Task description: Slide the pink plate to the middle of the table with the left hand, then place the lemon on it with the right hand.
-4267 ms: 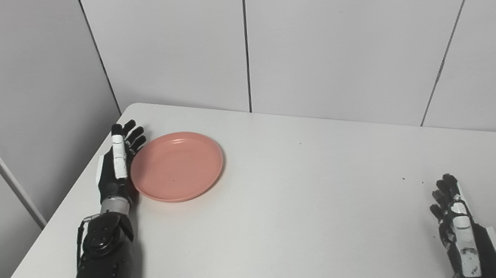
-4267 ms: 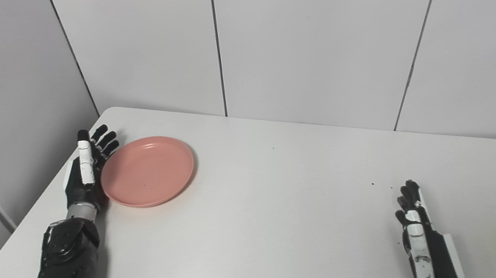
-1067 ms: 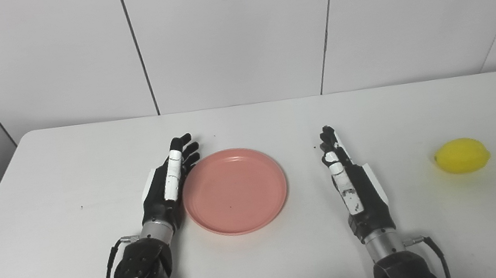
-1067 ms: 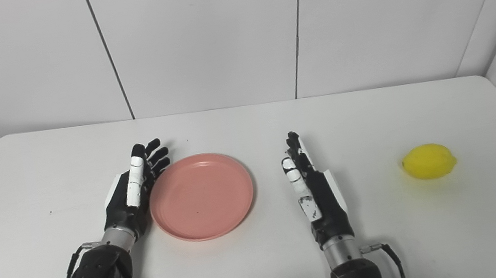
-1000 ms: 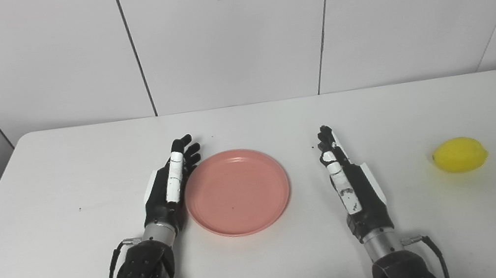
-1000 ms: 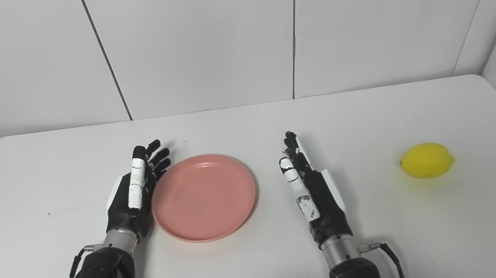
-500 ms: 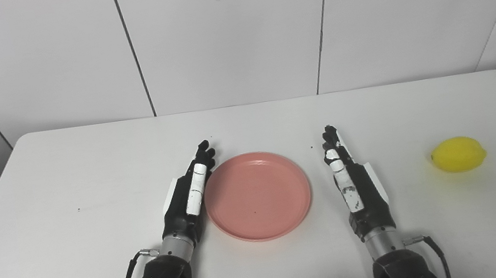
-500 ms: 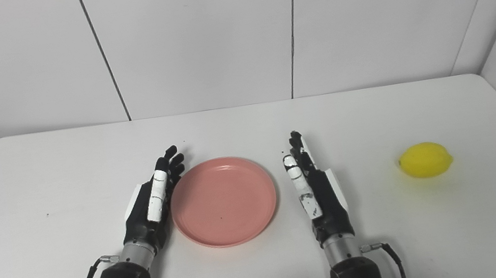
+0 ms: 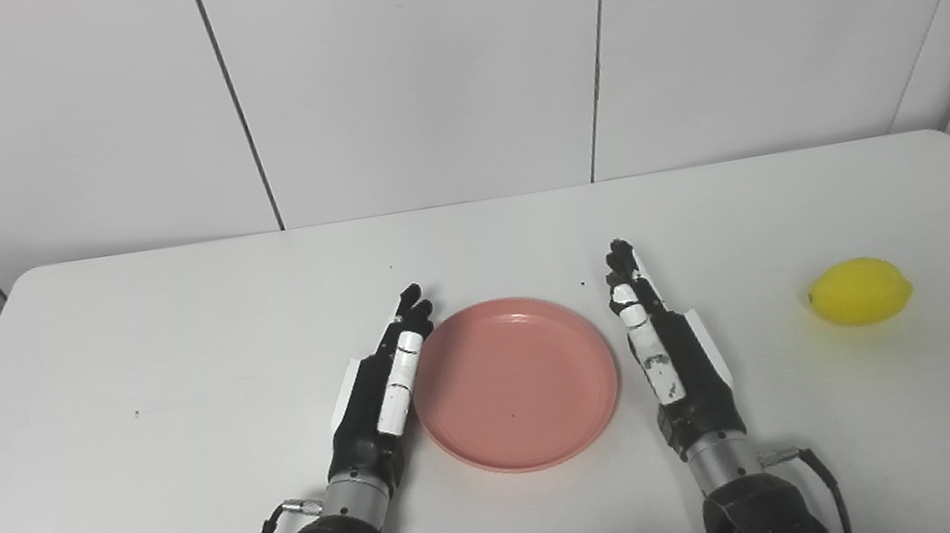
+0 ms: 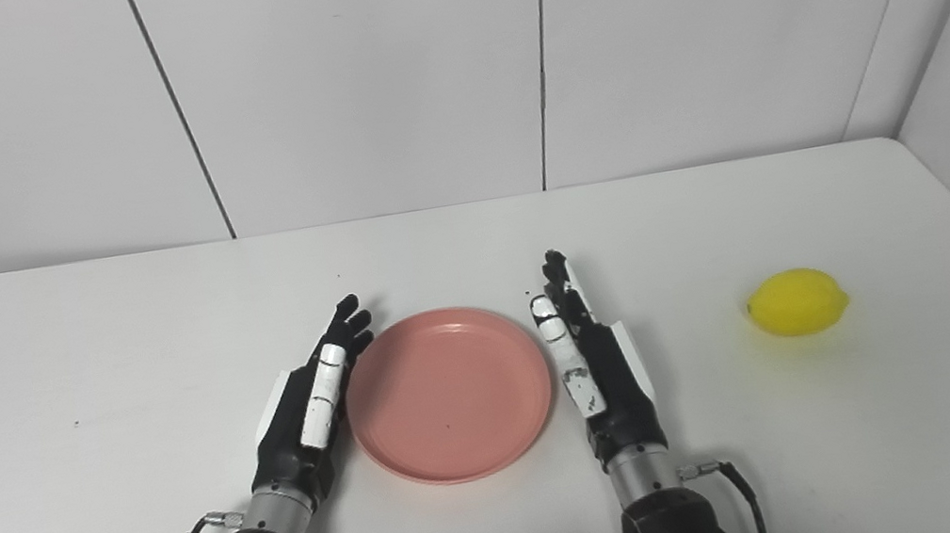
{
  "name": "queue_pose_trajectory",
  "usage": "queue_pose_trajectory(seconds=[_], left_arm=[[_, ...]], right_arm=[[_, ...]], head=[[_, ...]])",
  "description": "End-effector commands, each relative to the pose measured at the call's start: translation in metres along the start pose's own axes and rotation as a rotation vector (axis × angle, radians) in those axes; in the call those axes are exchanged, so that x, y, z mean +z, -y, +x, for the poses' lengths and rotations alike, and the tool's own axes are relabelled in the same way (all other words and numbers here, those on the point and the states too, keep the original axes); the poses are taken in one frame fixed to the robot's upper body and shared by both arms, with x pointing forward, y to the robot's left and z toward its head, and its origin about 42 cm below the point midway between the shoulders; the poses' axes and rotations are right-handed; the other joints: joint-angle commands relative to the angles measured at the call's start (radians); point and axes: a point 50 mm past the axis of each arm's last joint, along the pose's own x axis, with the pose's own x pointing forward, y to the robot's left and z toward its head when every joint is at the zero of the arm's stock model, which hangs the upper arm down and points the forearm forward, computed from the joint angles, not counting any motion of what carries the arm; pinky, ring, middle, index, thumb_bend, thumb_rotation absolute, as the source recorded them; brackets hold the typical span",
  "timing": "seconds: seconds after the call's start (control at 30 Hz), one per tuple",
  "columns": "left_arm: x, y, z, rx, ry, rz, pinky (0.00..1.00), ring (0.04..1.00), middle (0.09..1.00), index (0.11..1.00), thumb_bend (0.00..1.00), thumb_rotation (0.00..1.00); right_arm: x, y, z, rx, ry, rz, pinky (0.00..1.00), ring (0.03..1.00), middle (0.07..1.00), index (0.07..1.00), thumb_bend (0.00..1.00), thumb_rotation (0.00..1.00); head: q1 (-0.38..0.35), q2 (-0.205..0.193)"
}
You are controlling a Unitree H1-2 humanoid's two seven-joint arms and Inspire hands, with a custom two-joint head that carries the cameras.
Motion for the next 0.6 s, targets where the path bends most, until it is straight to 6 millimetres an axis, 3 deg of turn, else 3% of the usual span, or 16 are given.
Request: queue_pose_trajectory(seconds=[0.0,0.37,0.57], left_arm=[[0.017,0.004,0.004,-0.009,0.093,0.006,0.96,0.968,0.966,0.962,0.65,1.00],[0.007,-0.008,0.010,0.068,0.092,0.021,1.00,0.997,0.984,0.979,0.69,1.00],[0.000,-0.015,0.016,0.121,0.107,0.022,1.00,0.999,0.983,0.984,0.68,1.00]], right_arm=[[0.016,-0.005,0.009,0.001,0.058,0.008,1.00,1.000,1.000,1.000,0.82,1.00],[0.017,-0.003,0.009,-0.023,0.095,-0.006,1.00,1.000,1.000,1.000,0.80,0.99],[0.029,0.008,0.009,-0.083,0.180,-0.241,1.00,1.000,1.000,1.000,0.72,1.00]], head=[[-0.001,-0.001],[-0.009,-0.004],[-0.024,-0.010]])
